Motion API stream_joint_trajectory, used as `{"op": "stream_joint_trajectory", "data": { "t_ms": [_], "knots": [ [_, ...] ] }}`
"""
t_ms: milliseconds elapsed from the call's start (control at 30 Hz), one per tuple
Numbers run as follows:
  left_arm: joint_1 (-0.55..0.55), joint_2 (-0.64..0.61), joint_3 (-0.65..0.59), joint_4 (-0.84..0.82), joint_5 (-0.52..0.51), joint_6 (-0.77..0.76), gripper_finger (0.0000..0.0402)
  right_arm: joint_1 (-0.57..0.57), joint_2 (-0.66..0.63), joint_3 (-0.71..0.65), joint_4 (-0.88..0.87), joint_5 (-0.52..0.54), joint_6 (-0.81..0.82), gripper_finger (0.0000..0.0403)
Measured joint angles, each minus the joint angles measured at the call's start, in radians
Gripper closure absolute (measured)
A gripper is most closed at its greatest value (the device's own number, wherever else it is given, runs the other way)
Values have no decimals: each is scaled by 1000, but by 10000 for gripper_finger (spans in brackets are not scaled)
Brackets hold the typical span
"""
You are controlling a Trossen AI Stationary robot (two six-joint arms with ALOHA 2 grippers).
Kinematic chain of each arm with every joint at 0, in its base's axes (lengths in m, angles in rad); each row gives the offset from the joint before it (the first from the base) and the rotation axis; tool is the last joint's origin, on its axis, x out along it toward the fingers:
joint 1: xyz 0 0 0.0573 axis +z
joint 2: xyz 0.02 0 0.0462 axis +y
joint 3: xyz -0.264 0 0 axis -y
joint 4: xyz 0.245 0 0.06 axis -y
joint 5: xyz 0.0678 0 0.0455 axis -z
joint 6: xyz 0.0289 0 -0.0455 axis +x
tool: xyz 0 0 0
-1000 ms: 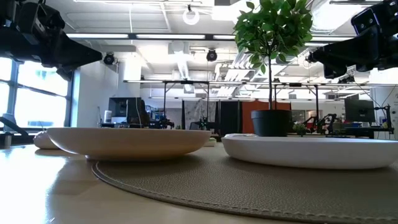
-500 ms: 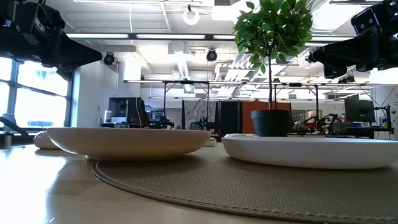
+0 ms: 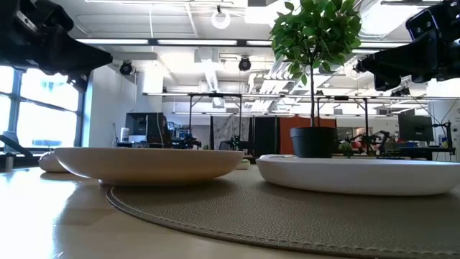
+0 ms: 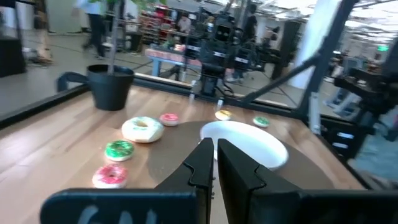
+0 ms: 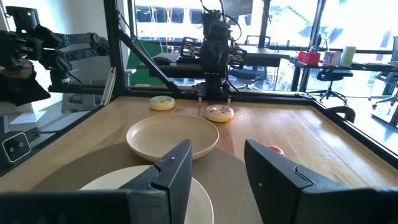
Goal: Pick & Place donuts
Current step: Put the large purple donut on the brown plate
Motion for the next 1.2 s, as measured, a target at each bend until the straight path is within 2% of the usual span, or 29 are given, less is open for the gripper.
{"op": "stream_joint_trajectory", "data": {
  "t_ms": [100, 267, 533, 600, 667, 733, 833, 900, 967, 1067, 1200],
  "knots": [
    [0, 0, 0, 3, 11, -40, 381, 0, 0, 0, 7, 0, 0, 258],
    [0, 0, 0, 6, 5, 2, 381, 0, 0, 0, 36, -2, 46, 258],
    [0, -1, 58, -5, -106, 94, 370, 0, 0, 0, 118, 31, 37, 258],
    [0, 0, 79, -33, -117, 113, 354, 0, 0, 0, 180, 143, -26, 258],
    [0, 1, 98, -78, -141, 112, 329, 0, 0, 0, 234, 318, -54, 258],
    [0, 0, 112, -99, -173, 112, 300, 0, 0, 0, 255, 447, -64, 258],
    [0, 0, 122, -110, -209, 112, 256, 0, 2, 0, 254, 524, -80, 258],
    [1, 0, 128, -115, -225, 102, 234, -1, 8, 0, 261, 533, -41, 258],
    [1, 1, 138, -133, -244, 27, 221, -6, 16, 0, 277, 514, -15, 258],
    [1, 38, 183, -256, -273, -129, 217, -22, 45, 0, 343, 415, 5, 258],
    [1, 149, 259, -434, -344, -322, 227, -41, 130, 0, 531, 315, 43, 258]
  ]
}}
